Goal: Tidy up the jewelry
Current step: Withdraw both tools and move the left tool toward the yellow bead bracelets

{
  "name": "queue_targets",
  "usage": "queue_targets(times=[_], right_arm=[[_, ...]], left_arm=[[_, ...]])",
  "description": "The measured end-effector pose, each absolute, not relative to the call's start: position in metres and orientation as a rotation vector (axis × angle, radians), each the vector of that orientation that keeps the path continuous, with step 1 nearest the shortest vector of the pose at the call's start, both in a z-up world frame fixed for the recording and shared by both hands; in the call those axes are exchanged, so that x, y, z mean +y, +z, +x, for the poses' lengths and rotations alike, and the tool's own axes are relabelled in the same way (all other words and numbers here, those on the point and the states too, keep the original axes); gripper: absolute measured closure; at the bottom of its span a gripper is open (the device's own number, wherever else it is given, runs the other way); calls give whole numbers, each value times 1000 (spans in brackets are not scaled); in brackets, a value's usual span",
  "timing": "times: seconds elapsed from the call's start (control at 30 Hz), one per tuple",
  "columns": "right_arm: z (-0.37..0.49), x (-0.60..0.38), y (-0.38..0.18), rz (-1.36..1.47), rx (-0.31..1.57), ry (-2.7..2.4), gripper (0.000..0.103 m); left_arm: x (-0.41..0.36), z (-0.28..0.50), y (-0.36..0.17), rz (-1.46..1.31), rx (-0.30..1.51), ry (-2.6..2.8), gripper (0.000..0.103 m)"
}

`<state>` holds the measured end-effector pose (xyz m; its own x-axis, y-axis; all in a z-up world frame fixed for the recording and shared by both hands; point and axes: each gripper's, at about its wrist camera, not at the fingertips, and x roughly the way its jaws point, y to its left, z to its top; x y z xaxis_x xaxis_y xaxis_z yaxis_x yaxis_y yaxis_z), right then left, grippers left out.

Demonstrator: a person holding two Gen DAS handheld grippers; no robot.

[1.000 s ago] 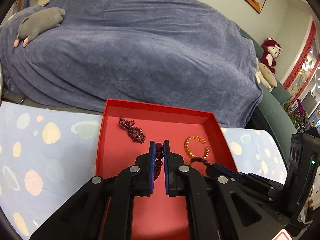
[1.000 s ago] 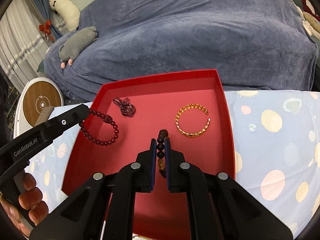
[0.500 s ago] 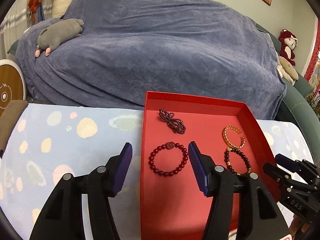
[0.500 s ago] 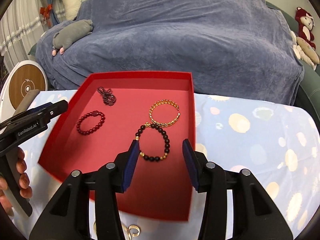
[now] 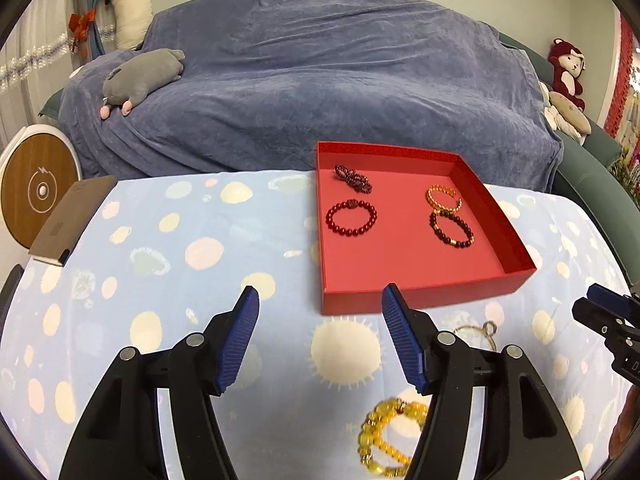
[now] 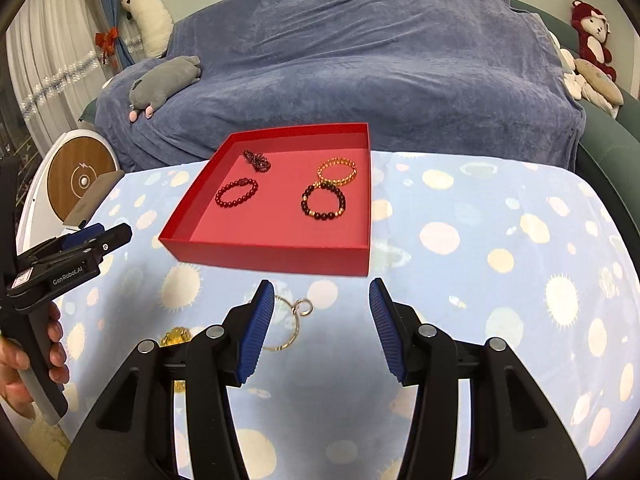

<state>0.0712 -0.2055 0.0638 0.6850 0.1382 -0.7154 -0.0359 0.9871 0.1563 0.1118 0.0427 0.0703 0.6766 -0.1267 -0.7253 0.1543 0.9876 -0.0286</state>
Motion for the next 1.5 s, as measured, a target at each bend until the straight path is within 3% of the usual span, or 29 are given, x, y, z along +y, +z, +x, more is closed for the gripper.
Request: queue_targets(times=[0.3, 0.87, 1.03, 1.27, 1.37, 1.5], right_arm=[[44, -188, 34, 125, 852, 126, 56], [35, -170, 9, 61, 902, 171, 56], [34, -164, 6, 49, 912, 187, 56], [35, -162, 4, 54, 919, 196, 56], [35, -161, 4, 56, 922, 199, 56], [34, -161, 4, 58, 923, 200, 56]], left_arm=[[46, 64, 34, 0, 872, -155, 42], [24, 44, -13, 86, 955, -245, 43], [18, 43, -20, 109, 956, -264, 61], [16, 41, -19, 104, 949, -289, 71], [19, 42, -18, 70, 963, -314, 88], [20, 41, -18, 51, 969, -332, 89]])
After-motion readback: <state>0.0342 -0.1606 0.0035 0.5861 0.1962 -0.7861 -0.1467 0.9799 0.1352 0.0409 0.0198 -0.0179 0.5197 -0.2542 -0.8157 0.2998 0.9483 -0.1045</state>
